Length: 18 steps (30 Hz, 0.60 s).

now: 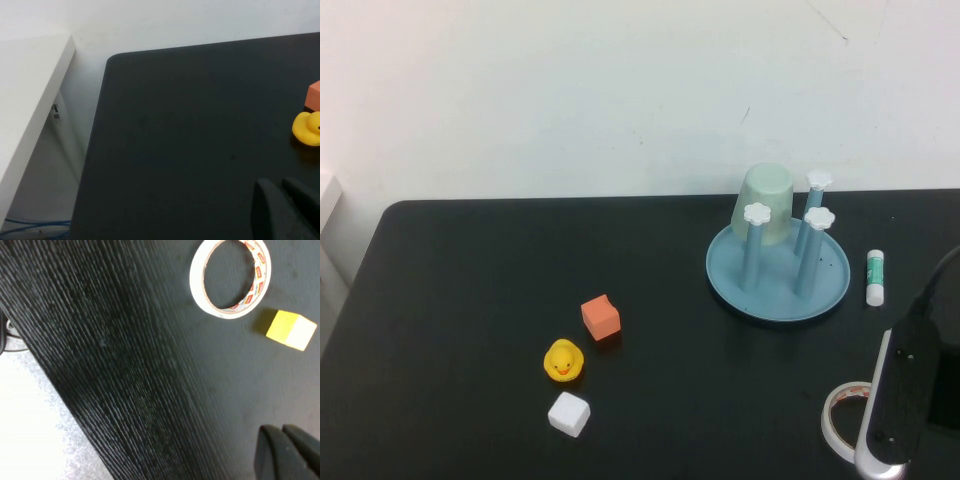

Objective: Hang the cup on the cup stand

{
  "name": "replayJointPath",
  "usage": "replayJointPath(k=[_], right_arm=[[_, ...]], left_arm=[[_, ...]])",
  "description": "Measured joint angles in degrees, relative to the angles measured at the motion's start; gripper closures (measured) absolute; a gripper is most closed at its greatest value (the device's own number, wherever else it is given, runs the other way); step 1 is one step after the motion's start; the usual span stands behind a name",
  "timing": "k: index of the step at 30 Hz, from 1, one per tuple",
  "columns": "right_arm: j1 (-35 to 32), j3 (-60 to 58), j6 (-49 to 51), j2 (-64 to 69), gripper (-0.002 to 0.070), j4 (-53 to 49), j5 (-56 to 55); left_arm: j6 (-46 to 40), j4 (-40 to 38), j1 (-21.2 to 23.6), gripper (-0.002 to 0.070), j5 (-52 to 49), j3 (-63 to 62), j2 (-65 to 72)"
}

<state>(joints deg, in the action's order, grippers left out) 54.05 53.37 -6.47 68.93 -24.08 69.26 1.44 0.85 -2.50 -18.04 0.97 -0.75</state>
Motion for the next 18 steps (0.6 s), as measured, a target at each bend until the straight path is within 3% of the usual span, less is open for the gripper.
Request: replayJointPath(k=[15,18], right_arm=[[0.0,0.0,0.0,-0.2,0.0678,0.0,0.0],[0.0,0.0,-5.4,-2.9,0.0678,0.0,-0.9]], left_arm=[[0.2,0.0,0.0,0.0675,0.0,0.0,0.0],[0.2,0.0,0.0,0.0675,0.0,0.0,0.0]])
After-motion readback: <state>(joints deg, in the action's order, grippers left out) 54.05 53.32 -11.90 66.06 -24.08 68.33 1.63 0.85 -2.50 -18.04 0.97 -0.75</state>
